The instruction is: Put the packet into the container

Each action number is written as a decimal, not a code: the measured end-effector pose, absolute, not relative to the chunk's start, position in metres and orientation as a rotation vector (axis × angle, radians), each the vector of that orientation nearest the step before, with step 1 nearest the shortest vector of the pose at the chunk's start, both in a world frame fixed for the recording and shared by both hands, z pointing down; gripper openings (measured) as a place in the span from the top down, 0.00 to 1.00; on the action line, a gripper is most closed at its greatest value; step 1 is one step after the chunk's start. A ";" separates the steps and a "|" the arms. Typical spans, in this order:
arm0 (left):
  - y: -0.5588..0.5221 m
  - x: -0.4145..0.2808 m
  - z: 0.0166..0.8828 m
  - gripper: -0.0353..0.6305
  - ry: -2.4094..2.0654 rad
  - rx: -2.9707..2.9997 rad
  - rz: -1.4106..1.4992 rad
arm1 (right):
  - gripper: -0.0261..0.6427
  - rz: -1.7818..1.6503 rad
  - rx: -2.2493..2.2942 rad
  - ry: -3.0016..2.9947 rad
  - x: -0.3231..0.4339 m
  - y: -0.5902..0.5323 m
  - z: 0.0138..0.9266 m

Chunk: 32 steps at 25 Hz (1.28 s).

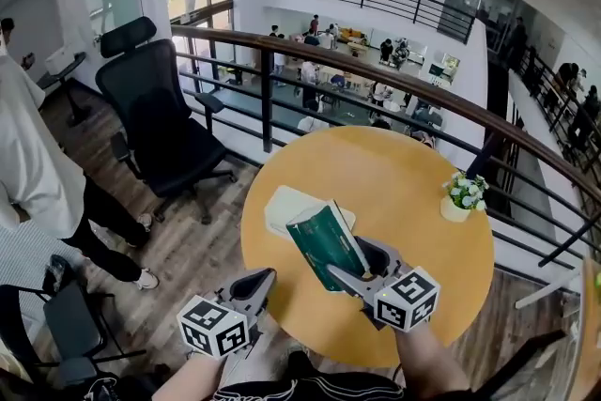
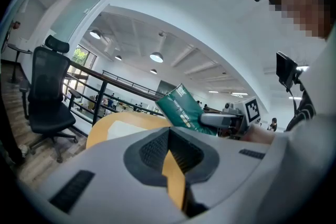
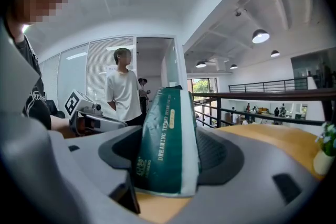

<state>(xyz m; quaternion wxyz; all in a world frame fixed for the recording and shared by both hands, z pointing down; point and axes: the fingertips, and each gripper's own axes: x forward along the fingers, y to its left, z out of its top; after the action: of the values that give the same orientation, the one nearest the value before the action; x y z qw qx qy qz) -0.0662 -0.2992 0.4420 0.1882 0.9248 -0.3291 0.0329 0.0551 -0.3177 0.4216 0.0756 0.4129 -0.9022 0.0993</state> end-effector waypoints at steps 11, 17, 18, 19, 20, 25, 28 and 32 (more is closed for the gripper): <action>-0.340 -0.054 0.462 0.94 -0.923 2.553 0.154 | 0.47 0.135 1.105 -2.577 0.052 -0.398 0.445; -0.354 -0.061 0.471 0.94 -0.948 2.512 0.155 | 0.47 0.003 0.995 -2.504 0.034 -0.436 0.461; -0.354 -0.062 0.473 0.94 -0.953 2.504 0.156 | 0.47 -0.015 0.968 -2.491 0.030 -0.440 0.465; -0.355 -0.063 0.475 0.94 -0.957 2.497 0.159 | 0.47 -0.031 0.941 -2.479 0.027 -0.443 0.470; -0.355 -0.064 0.477 0.94 -0.961 2.489 0.162 | 0.47 -0.048 0.912 -2.466 0.024 -0.446 0.476; -0.357 -0.070 0.490 0.94 -0.984 2.457 0.186 | 0.47 -0.090 0.786 -2.386 0.016 -0.459 0.510; -0.357 -0.073 0.494 0.94 -0.998 2.444 0.198 | 0.47 -0.096 0.725 -2.349 0.012 -0.463 0.524; -0.358 -0.079 0.499 0.94 -1.013 2.424 0.204 | 0.47 -0.063 0.646 -2.300 0.006 -0.463 0.548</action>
<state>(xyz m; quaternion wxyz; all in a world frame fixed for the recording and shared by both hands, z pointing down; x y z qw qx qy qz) -0.0793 -0.3576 0.4994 0.2506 0.8906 -0.3720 0.0748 0.0061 -0.4628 0.5479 0.3672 0.2516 -0.8951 -0.0246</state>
